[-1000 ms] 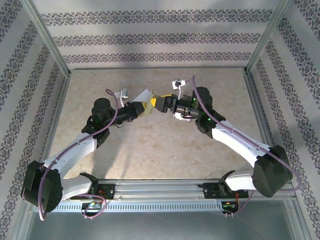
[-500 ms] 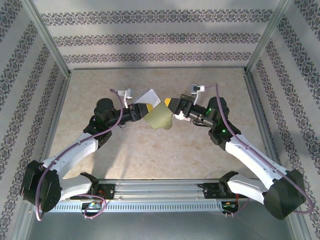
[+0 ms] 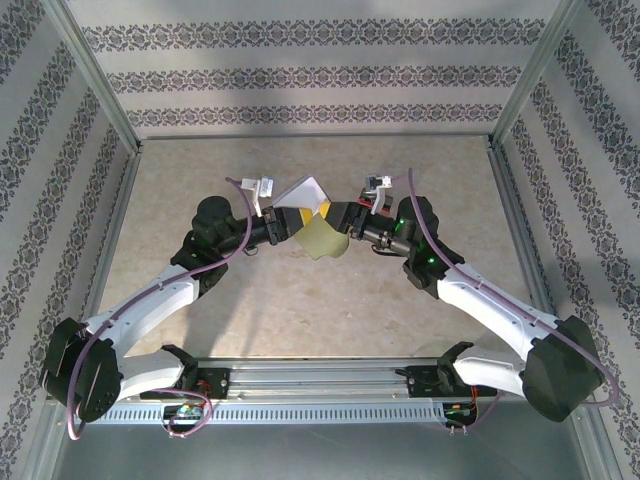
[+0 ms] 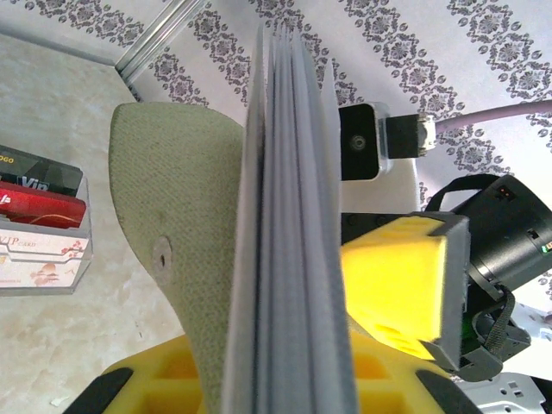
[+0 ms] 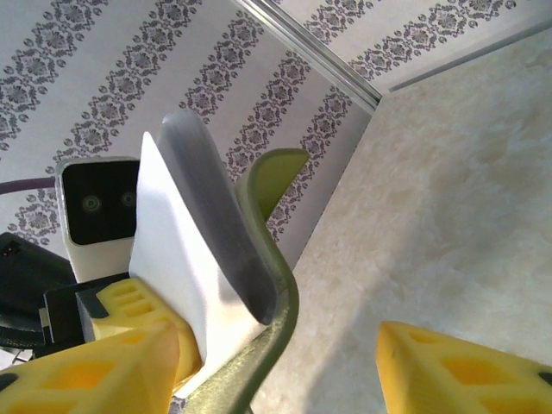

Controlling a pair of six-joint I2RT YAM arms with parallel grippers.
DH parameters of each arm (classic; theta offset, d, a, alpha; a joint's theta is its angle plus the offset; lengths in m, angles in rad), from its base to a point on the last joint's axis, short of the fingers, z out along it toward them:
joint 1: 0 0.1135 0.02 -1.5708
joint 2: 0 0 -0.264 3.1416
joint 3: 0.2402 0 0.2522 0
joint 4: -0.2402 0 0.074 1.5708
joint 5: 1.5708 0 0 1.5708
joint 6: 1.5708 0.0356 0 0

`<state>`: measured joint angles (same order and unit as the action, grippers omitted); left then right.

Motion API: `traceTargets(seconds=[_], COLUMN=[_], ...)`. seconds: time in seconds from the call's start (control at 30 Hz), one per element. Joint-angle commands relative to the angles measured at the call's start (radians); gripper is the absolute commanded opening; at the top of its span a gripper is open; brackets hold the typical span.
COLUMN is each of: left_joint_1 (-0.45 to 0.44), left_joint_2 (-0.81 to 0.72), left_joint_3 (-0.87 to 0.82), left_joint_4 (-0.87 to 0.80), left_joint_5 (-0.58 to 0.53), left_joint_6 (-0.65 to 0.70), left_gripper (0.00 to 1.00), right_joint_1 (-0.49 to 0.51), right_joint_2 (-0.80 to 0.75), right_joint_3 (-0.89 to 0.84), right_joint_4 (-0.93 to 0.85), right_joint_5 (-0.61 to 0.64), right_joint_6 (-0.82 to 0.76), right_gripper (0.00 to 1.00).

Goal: Take the credit cards out of the card holder

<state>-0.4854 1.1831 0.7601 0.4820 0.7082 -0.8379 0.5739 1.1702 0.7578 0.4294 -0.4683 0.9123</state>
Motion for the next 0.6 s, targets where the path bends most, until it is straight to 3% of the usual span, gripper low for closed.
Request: traceTargets(seconds=[0.0, 0.23, 0.4, 0.5, 0.57], left_joint_1=[-0.017, -0.020, -0.020, -0.020, -0.019], left_joint_2=[0.001, 0.034, 0.041, 0.023, 0.001], left_joint_3=[0.028, 0.037, 0.035, 0.051, 0.069], left_joint_4=[0.093, 0.141, 0.160, 0.095, 0.014], left_joint_5=[0.049, 0.115, 0.135, 0.137, 0.147], left_joint_6=[-0.013, -0.059, -0.079, -0.038, 0.020], left_gripper=[0.09, 0.16, 0.23, 0.35, 0.57], right_joint_1=[0.007, 0.007, 0.005, -0.016, -0.042], right_joint_2=[0.009, 0.048, 0.057, 0.042, 0.023], right_joint_3=[0.013, 0.023, 0.022, 0.007, -0.008], right_joint_4=[0.084, 0.124, 0.129, 0.127, 0.127], right_joint_5=[-0.017, -0.046, -0.052, -0.062, -0.086], right_joint_6=[-0.019, -0.029, -0.035, -0.042, -0.060], right_gripper=[0.56, 0.45, 0.24, 0.08, 0.01])
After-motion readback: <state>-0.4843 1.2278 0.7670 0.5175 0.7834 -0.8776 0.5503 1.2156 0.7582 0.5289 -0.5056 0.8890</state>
